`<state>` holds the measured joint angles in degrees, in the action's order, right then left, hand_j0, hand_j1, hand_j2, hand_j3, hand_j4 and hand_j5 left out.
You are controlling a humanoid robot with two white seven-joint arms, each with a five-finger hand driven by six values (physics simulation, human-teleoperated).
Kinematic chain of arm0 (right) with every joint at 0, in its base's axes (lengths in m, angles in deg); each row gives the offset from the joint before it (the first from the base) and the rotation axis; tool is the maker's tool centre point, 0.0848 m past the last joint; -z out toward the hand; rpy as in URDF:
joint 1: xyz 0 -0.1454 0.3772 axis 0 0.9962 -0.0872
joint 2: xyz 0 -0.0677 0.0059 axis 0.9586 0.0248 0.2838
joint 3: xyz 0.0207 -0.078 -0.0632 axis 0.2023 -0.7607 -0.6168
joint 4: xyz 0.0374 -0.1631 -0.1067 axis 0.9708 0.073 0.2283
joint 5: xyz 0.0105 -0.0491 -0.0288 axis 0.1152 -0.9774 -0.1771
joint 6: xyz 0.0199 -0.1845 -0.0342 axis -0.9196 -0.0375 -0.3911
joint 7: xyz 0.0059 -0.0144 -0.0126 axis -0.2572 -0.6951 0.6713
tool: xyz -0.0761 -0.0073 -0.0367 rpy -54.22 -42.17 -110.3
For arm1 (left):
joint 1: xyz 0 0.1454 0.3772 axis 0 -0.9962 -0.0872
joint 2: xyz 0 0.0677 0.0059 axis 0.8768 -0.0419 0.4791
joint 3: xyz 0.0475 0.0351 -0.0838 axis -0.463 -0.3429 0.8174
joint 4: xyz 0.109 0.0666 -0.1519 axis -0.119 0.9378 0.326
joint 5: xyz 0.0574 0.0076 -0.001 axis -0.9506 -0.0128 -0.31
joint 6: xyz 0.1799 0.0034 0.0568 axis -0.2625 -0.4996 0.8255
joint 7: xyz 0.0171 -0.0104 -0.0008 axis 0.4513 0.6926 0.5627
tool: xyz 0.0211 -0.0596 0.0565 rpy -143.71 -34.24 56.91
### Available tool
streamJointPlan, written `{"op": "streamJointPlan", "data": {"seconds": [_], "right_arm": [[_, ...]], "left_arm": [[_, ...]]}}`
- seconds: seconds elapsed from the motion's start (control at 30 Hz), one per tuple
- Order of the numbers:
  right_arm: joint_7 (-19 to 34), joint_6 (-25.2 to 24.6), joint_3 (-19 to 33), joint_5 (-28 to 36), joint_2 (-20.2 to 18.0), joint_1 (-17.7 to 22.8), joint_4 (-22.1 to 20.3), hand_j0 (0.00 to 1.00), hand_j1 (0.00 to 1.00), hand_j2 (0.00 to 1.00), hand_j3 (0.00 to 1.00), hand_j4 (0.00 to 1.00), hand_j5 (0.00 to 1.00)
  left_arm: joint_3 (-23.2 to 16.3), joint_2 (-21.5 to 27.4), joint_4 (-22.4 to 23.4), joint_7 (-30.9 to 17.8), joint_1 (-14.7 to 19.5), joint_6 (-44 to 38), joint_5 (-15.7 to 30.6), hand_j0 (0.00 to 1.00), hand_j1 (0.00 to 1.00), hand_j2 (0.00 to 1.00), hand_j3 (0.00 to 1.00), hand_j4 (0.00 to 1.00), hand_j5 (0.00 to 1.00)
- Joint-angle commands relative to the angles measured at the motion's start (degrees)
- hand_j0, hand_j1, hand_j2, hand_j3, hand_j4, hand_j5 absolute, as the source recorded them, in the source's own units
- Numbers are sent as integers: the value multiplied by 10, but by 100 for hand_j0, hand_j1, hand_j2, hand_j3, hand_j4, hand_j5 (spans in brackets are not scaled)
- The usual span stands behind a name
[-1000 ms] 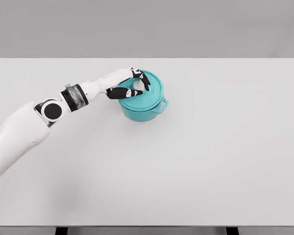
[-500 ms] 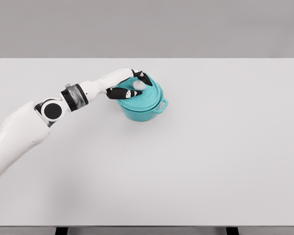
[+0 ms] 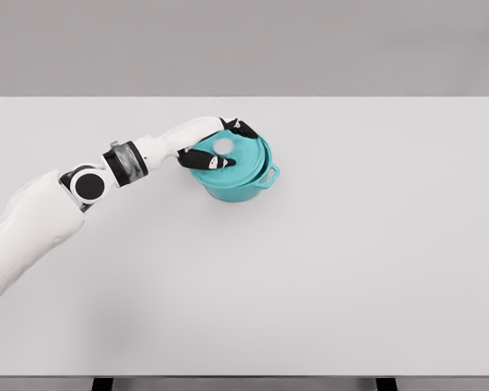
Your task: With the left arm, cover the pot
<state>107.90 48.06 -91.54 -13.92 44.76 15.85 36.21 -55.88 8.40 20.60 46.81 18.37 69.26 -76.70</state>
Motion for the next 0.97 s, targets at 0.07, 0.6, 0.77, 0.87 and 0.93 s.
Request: {"op": "streamJointPlan", "data": {"seconds": [0.07, 0.6, 0.77, 0.87, 0.93], "right_arm": [[0, 0, 0, 0, 0, 0, 0, 100, 100, 100, 100, 100, 100], [0, 0, 0, 0, 0, 0, 0, 100, 100, 100, 100, 100, 100], [0, 0, 0, 0, 0, 0, 0, 100, 100, 100, 100, 100, 100], [0, 0, 0, 0, 0, 0, 0, 100, 100, 100, 100, 100, 100], [0, 0, 0, 0, 0, 0, 0, 100, 100, 100, 100, 100, 100]], "left_arm": [[2, -4, 0, 2, 0, 1, 2, 80, 80, 80, 80, 80, 80], [8, 218, -237, -55, 5, 1, 126, 100, 100, 100, 100, 100, 100], [117, 338, -303, -58, -140, 35, 129, 100, 100, 100, 100, 100, 100], [178, 345, -300, -57, -208, 35, 123, 100, 100, 100, 100, 100, 100], [178, 345, -300, -55, -209, 35, 122, 100, 100, 100, 100, 100, 100]]}}
